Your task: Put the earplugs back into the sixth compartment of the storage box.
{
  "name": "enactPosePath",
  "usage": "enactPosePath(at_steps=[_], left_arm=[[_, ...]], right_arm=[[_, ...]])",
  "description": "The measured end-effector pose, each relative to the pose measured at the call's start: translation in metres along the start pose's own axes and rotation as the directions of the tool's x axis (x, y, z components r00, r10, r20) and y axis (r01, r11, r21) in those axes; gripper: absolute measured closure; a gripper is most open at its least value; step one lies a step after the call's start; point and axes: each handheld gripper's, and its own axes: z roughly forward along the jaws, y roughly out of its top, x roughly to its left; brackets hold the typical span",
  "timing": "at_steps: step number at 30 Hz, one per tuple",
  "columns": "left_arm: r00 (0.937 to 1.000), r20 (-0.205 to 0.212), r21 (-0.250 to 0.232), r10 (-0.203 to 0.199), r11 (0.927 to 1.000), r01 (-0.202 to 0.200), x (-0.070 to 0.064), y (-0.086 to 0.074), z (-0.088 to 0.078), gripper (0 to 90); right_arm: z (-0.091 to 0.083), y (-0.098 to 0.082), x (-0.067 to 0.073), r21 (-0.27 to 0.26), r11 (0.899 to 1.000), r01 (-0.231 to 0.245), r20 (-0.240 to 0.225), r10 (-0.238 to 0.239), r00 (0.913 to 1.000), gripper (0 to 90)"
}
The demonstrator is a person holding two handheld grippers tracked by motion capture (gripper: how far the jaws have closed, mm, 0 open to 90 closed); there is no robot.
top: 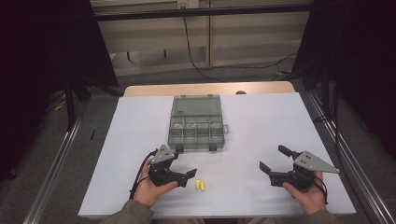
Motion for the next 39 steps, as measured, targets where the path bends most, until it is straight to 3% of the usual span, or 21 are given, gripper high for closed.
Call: enactPosePath(at_steps=[6,11,23,28,32,33,39], left_arm=[[0.9986,0.05,0.018,0.015,0.9997,-0.015,-0.005,-0.001,0.002,6.0],[0.9978,0.064,0.055,0.015,0.9983,-0.019,-0.008,-0.004,0.006,7.4],[0.9951,0.091,0.107,0.038,0.9931,-0.048,-0.012,-0.005,0.006,32.9],[0.9939,0.095,0.134,0.057,0.9885,-0.069,-0.016,-0.005,0.008,35.5],[0.9956,0.084,0.147,0.043,0.9876,-0.055,-0.017,-0.006,0.009,38.4],[0.9952,0.088,0.159,0.041,0.9858,-0.054,-0.017,-0.006,0.009,43.8],[0.9941,0.105,0.168,0.027,0.9847,-0.045,-0.02,-0.006,0.01,53.4]], right_arm=[[-0.001,0.0,0.0,-0.001,1.0,0.002,0.002,-0.002,1.0,6.7],[-0.001,-0.001,-0.001,0.004,1.0,-0.002,0.008,0.002,1.0,7.3],[-0.001,0.0,0.0,0.001,1.0,0.006,0.006,-0.006,1.0,8.0],[-0.002,0.0,0.0,0.002,1.0,0.006,0.008,-0.006,0.9999,8.3],[-0.001,0.0,0.0,0.004,1.0,0.009,0.008,-0.009,0.9999,8.7],[-0.001,0.0,0.0,0.008,1.0,0.009,0.008,-0.009,0.9999,8.9],[-0.002,0.0,-0.001,0.004,1.0,0.008,0.008,-0.008,0.9999,8.9]])
